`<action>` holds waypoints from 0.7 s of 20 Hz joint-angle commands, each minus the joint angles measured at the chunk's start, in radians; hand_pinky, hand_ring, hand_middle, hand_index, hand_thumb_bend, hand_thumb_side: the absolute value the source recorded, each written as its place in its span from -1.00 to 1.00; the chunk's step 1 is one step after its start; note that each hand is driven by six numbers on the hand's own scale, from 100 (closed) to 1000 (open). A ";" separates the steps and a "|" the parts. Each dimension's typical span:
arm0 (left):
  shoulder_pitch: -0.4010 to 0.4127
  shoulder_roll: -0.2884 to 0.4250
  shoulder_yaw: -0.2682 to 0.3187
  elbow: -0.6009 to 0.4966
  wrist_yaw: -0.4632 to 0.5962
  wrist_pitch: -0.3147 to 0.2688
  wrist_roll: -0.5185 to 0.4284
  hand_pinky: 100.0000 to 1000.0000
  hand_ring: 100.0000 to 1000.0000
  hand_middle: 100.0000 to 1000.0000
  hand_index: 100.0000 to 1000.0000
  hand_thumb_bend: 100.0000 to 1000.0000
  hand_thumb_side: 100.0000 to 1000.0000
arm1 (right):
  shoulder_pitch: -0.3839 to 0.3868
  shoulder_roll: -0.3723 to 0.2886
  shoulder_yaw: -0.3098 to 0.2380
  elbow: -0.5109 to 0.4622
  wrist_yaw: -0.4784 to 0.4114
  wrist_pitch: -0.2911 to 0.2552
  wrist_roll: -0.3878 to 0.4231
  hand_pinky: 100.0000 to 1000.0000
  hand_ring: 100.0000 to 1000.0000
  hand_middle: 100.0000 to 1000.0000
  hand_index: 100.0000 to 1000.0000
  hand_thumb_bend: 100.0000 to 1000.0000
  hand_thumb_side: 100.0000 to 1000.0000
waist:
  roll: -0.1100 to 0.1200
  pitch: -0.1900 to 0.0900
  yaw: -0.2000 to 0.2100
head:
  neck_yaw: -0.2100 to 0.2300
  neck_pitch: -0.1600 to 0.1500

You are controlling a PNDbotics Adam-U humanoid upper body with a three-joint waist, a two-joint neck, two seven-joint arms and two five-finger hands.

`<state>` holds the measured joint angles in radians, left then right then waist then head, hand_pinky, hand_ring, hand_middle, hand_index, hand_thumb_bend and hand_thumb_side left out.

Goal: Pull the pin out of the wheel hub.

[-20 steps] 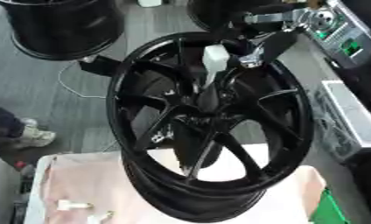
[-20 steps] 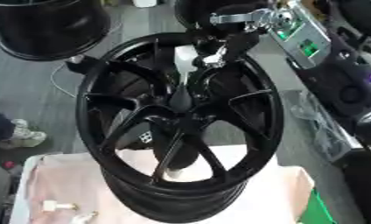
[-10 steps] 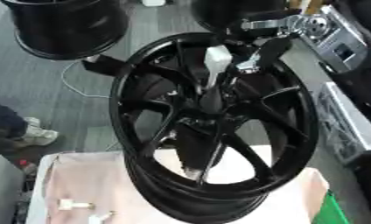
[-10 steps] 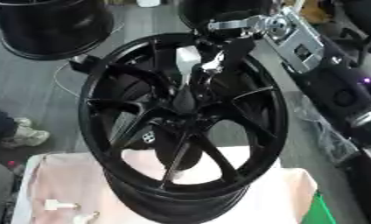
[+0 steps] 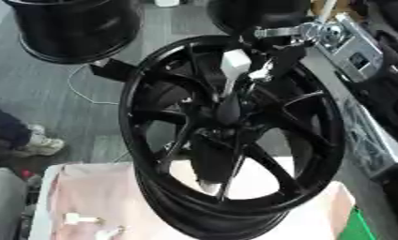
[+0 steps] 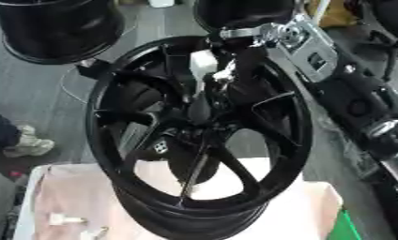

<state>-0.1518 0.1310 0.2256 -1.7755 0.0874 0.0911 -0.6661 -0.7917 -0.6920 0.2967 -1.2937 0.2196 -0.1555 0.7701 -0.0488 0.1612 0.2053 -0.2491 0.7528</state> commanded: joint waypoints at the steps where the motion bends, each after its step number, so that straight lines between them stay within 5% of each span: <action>1: -0.014 0.005 -0.001 -0.014 0.001 -0.001 -0.005 0.39 0.30 0.26 0.63 -0.92 1.00 | -0.021 -0.007 -0.013 0.011 0.011 -0.002 -0.015 -0.46 -0.44 0.36 0.54 -0.58 -0.41 | 0.003 -0.008 0.004 | -0.003 -0.013; 14: -0.011 0.004 -0.003 -0.012 -0.002 0.002 -0.010 0.40 0.30 0.26 0.63 -0.92 1.00 | -0.046 0.005 -0.021 0.034 -0.029 -0.016 -0.194 -0.77 -0.63 -0.41 -0.22 -0.89 -0.55 | 0.000 -0.012 0.006 | -0.001 -0.011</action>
<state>-0.1523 0.1233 0.2248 -1.7755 0.0866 0.0937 -0.6725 -0.8146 -0.6709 0.2925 -1.2547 0.2022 -0.1723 0.5950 -0.0515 0.1631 0.2116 -0.2486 0.7523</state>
